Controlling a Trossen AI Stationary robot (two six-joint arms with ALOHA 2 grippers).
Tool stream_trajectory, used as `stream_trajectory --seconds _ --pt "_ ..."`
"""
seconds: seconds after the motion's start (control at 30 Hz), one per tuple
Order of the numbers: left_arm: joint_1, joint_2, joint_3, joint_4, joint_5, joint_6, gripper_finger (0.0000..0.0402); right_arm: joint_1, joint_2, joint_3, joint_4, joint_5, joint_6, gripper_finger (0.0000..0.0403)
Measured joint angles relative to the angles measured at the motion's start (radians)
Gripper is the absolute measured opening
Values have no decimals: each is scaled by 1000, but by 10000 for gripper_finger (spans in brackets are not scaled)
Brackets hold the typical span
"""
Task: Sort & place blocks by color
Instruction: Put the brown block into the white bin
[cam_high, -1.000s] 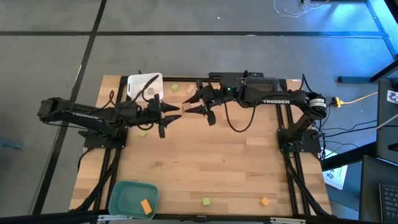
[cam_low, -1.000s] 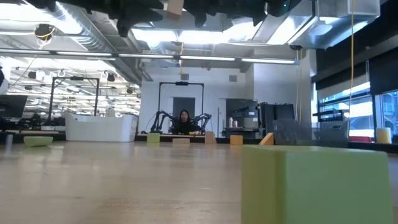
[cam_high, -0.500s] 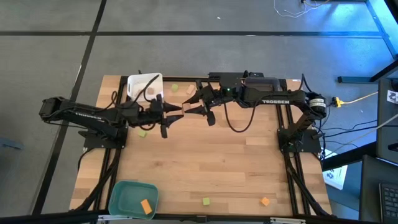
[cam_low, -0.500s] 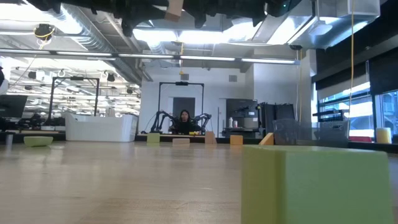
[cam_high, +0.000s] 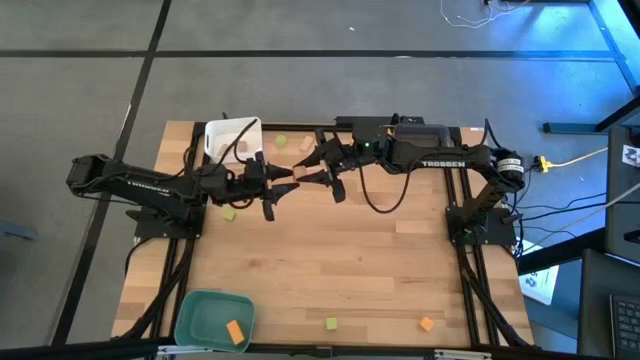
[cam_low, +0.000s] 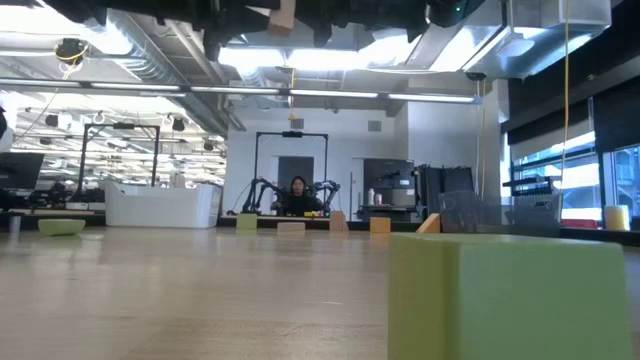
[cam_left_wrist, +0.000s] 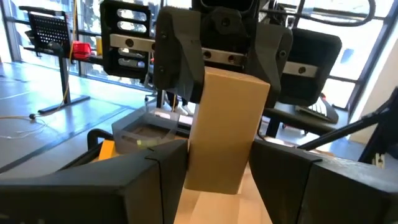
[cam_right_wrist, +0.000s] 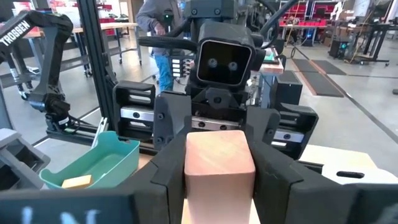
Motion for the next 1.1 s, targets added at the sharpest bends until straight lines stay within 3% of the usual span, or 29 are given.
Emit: stream_trajectory --seconds 0.43,0.67,0.97,1.1 --pt "-1 56 0 46 -46 1 158 2 2 0 -1 12 -1 133" --pt "-1 57 0 44 -47 16 115 1 2 0 -1 16 15 133" --pt "-1 57 0 41 -47 8 115 1 2 0 -5 15 23 132" --pt "-1 57 0 40 -55 -14 115 0 2 0 -3 54 37 167"
